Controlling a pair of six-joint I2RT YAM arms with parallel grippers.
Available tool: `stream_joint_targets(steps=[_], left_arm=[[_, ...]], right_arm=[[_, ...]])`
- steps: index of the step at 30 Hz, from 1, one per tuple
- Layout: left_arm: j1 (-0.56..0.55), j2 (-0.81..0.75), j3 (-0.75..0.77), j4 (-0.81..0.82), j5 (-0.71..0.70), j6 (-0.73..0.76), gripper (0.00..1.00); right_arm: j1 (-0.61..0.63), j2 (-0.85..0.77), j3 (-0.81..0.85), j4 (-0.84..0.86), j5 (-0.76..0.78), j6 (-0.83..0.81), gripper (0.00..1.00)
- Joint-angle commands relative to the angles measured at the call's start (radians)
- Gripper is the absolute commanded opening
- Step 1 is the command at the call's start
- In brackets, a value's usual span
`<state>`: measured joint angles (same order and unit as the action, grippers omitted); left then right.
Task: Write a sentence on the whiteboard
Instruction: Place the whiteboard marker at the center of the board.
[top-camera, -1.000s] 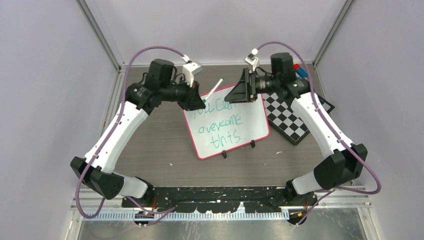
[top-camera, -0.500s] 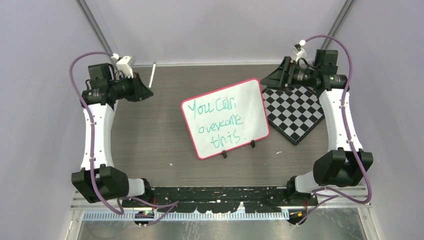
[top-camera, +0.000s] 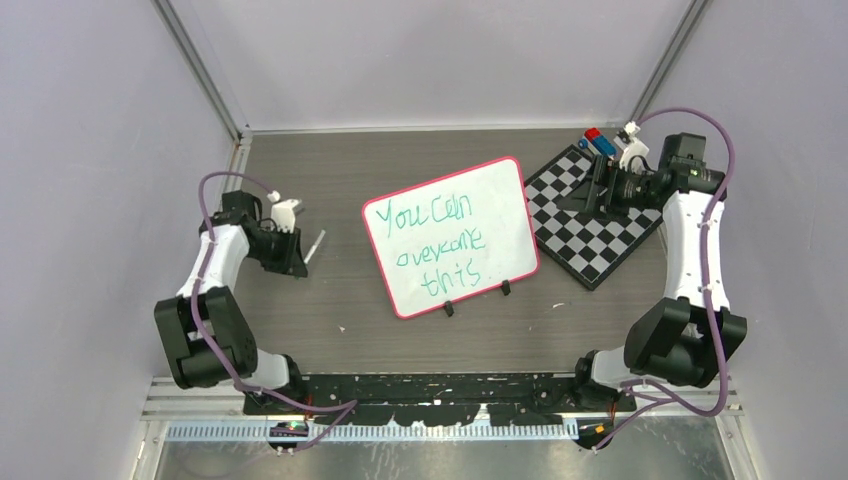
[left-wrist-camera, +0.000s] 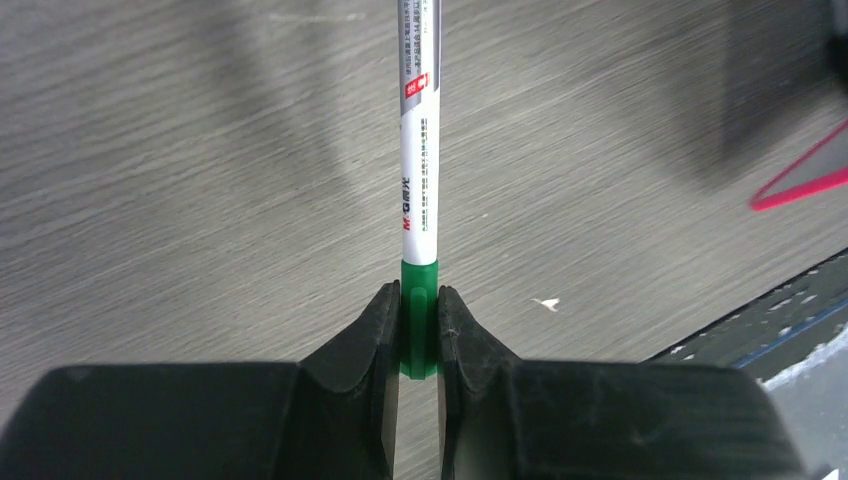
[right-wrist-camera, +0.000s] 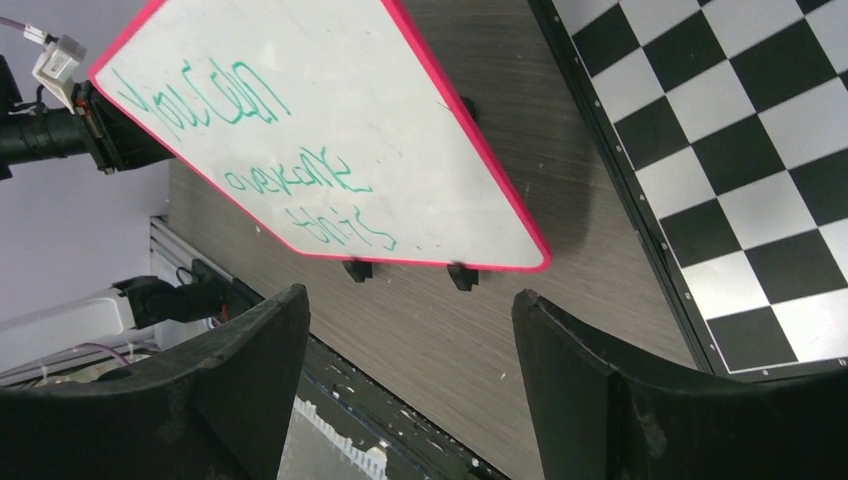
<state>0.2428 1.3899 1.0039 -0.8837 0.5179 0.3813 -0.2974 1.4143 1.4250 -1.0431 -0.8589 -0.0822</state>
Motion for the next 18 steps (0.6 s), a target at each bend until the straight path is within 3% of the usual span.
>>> stream_joint_targets(steps=[1, 12, 18], left_arm=[[0.008, 0.058, -0.048, 0.103, -0.091, 0.069, 0.0], [-0.005, 0.182, -0.049, 0.12, -0.194, 0.092, 0.22], [-0.035, 0.213, -0.077, 0.127, -0.261, 0.117, 0.26]], right_arm=[[-0.02, -0.06, -0.03, -0.033, 0.04, -0.09, 0.79], [-0.028, -0.056, -0.084, -0.031, 0.055, -0.106, 0.81], [-0.035, -0.039, -0.072, -0.046, 0.059, -0.118, 0.81]])
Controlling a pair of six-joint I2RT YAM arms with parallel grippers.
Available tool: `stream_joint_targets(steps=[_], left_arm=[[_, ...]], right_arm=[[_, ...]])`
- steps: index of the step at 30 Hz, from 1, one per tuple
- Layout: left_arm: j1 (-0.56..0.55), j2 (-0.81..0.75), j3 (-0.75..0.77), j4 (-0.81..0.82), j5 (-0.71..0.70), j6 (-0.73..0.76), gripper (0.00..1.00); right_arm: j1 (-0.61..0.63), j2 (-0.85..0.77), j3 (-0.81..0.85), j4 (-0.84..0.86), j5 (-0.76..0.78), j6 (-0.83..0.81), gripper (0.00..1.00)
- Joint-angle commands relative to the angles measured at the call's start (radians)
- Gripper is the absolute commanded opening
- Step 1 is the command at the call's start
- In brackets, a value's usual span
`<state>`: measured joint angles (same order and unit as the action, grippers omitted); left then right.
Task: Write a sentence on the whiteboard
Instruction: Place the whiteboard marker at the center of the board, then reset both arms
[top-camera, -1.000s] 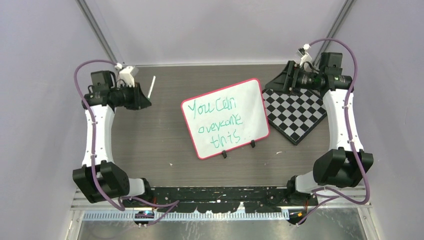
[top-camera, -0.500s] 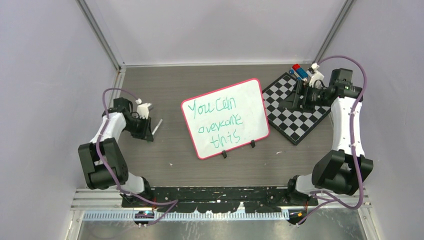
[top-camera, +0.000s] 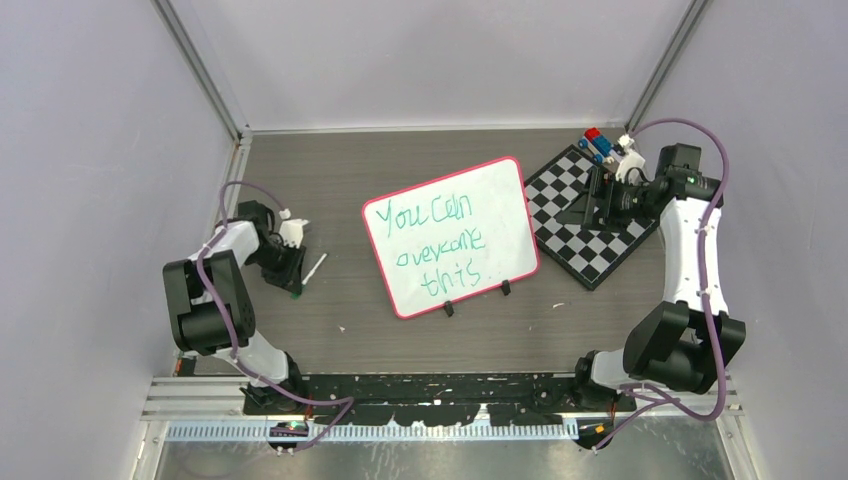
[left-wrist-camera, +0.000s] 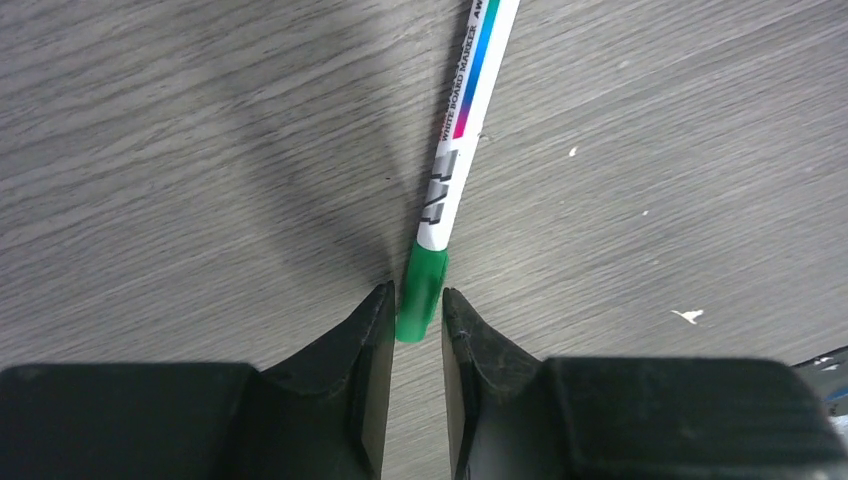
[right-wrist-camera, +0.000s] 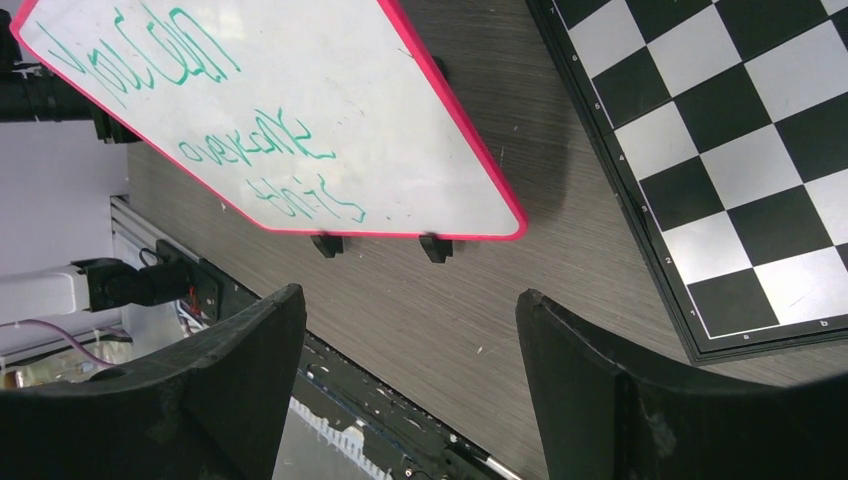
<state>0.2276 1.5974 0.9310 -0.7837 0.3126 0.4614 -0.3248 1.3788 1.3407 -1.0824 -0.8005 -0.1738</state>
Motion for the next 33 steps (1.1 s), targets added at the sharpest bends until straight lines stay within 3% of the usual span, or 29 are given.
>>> stream_joint_targets(steps=[1, 6, 10, 14, 17, 20, 26, 33], left_arm=[[-0.024, 0.006, -0.014, 0.033, -0.07, 0.037, 0.26], [-0.024, -0.009, -0.001, 0.013, -0.048, 0.032, 0.36], [-0.025, -0.046, 0.098, -0.075, 0.004, 0.028, 0.59], [-0.025, -0.057, 0.306, -0.227, 0.079, 0.022, 0.75], [-0.022, -0.047, 0.468, -0.317, 0.135, 0.019, 0.99], [0.004, -0.002, 0.656, -0.405, 0.199, 0.006, 1.0], [0.109, 0.073, 0.951, -0.396, 0.248, -0.156, 1.0], [0.16, 0.112, 1.056, -0.337, 0.18, -0.243, 1.0]], right_arm=[[-0.009, 0.001, 0.018, -0.021, -0.001, -0.036, 0.82], [-0.027, 0.02, 0.052, -0.067, 0.01, -0.079, 0.82], [-0.053, 0.053, 0.109, -0.119, 0.005, -0.119, 0.85], [-0.096, 0.119, 0.221, -0.177, -0.005, -0.154, 0.87], [-0.129, 0.168, 0.314, -0.189, 0.004, -0.162, 0.89], [-0.166, 0.215, 0.416, -0.191, 0.025, -0.167, 0.91], [-0.225, 0.311, 0.621, -0.2, 0.029, -0.152, 0.91], [-0.259, 0.386, 0.723, -0.172, 0.047, -0.122, 0.92]])
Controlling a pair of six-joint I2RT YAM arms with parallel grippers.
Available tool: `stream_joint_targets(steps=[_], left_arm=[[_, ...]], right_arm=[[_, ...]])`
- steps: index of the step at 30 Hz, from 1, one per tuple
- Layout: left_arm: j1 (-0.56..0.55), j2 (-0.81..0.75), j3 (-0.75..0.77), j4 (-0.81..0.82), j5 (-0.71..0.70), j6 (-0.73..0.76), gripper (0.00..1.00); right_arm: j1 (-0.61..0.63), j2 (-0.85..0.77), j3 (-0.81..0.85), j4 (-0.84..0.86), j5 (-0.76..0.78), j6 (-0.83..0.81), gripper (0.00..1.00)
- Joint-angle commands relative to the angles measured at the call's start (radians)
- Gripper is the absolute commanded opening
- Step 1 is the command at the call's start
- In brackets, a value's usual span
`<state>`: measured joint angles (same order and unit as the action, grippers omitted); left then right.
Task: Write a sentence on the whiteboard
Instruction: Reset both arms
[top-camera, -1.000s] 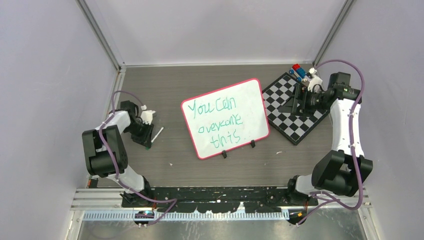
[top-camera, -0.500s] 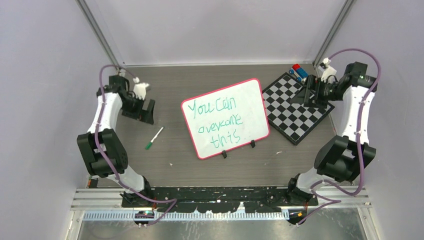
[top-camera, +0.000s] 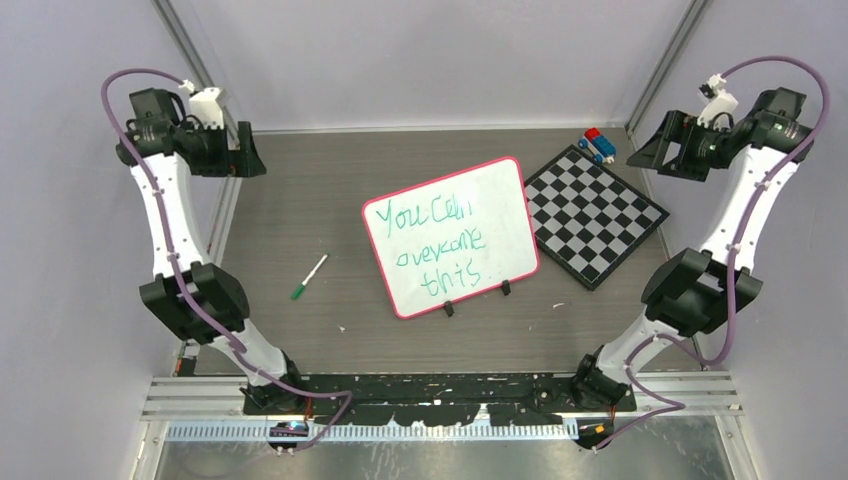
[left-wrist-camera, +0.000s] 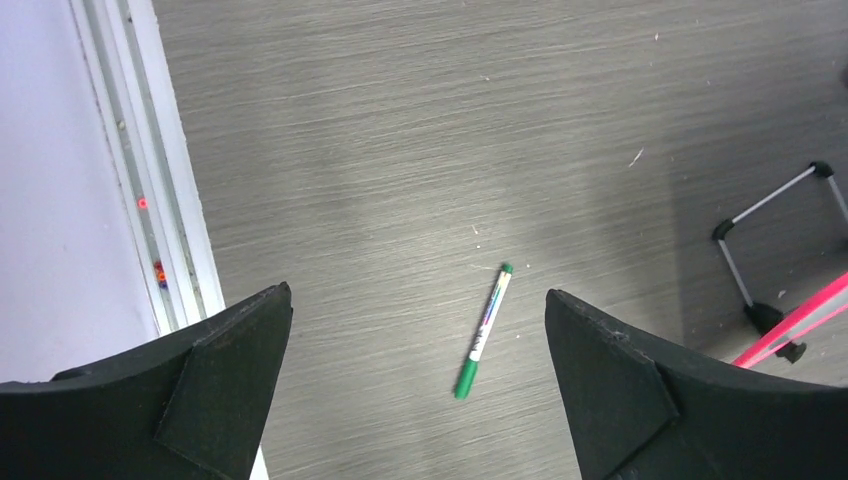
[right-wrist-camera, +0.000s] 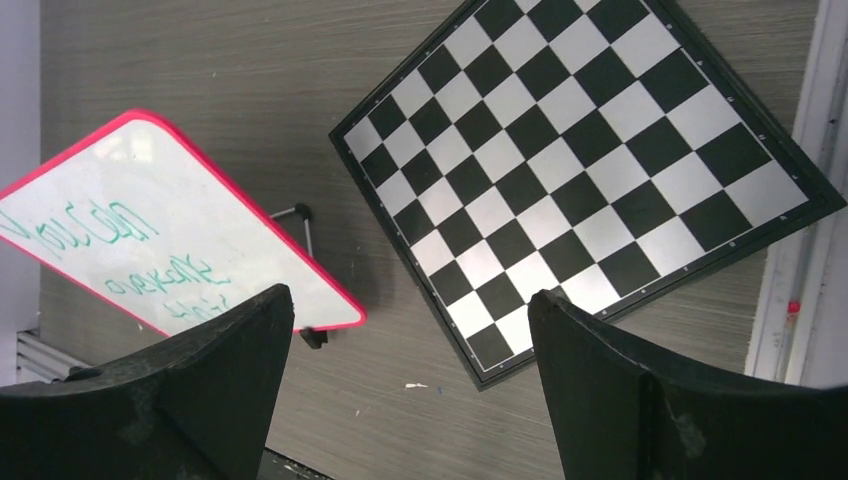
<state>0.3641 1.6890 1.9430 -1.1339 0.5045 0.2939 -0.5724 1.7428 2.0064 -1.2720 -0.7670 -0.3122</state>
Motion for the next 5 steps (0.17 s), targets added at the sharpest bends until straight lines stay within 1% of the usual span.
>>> stream_joint_targets(steps=[1, 5], left_arm=[[0.029, 0.023, 0.047, 0.022, -0.013, -0.083, 1.0], [0.031, 0.007, 0.021, 0.058, -0.024, -0.095, 1.0]], right_arm=[[-0.012, 0.026, 0.057, 0.027, 0.018, 0.018, 0.91], [-0.012, 0.034, 0.051, 0.043, 0.026, 0.02, 0.91]])
